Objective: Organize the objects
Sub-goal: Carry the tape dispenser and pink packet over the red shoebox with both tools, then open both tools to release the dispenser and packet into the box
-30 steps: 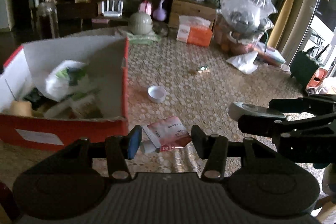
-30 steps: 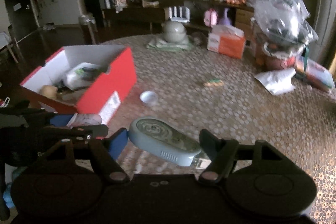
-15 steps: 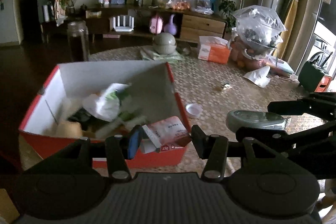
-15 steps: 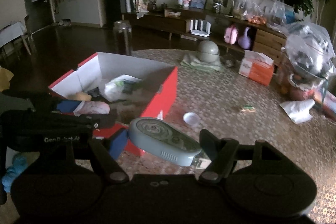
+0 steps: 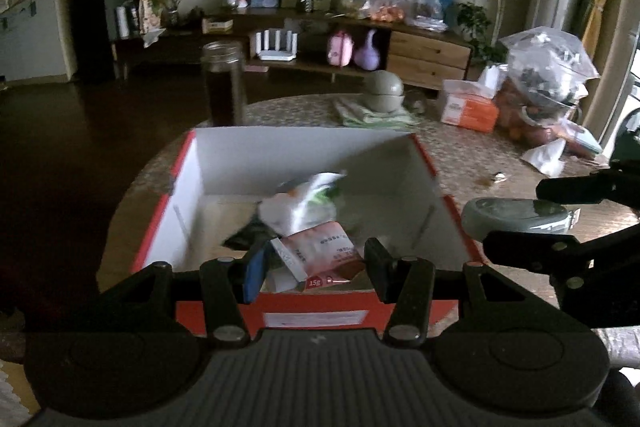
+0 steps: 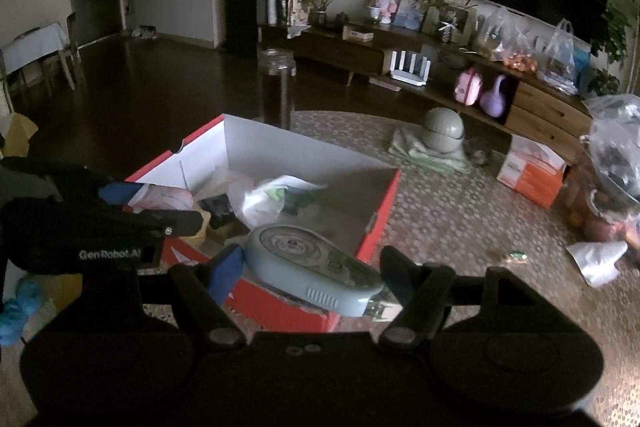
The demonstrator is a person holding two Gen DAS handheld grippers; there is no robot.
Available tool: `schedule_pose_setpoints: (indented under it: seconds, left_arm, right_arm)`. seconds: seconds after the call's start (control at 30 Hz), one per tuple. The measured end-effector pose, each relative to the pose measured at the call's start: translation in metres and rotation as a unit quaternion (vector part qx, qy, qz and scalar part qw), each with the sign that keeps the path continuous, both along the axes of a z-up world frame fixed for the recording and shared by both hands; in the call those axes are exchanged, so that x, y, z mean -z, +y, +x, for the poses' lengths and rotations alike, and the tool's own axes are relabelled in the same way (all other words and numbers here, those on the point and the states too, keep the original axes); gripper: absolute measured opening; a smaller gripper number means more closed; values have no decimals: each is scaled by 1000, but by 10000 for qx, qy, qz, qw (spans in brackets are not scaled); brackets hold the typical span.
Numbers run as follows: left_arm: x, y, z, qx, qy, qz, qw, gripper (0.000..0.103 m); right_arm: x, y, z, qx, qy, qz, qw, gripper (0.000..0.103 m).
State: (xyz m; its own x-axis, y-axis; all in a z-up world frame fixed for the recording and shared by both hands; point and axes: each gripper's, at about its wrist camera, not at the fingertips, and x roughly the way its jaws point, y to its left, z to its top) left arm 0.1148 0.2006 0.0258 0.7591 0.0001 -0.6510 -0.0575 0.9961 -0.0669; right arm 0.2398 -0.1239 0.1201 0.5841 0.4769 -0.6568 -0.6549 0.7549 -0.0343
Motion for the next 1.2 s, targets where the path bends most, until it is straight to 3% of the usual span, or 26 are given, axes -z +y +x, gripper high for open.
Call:
schedule_pose_setpoints:
  seconds: [0.47, 0.5, 0.53, 0.57, 1.0, 1.2]
  left_arm:
    - [15, 51, 52, -121, 352, 280, 9989, 51]
    - [18, 52, 56, -128, 372, 284, 9988, 51]
    - [21, 54, 62, -125, 403, 302, 9987, 51]
    - [24, 55, 68, -126, 434, 352, 9984, 51]
    - [64, 61, 130, -173, 1137, 522, 9920, 51]
    - [68, 55, 138, -76, 1262, 719, 9894, 51]
  right_arm:
    - [27, 57, 48, -3, 175, -315, 9994, 74]
    - [30, 60, 52, 6, 212, -324, 9993, 72]
    - [34, 62, 55, 1, 268, -310, 9992, 55]
    - [38, 65, 60, -7, 349, -328, 9989, 52]
    - [79, 78, 71, -91, 590, -692, 9958, 50]
    - [80, 77, 67, -131, 693, -587, 9958, 56]
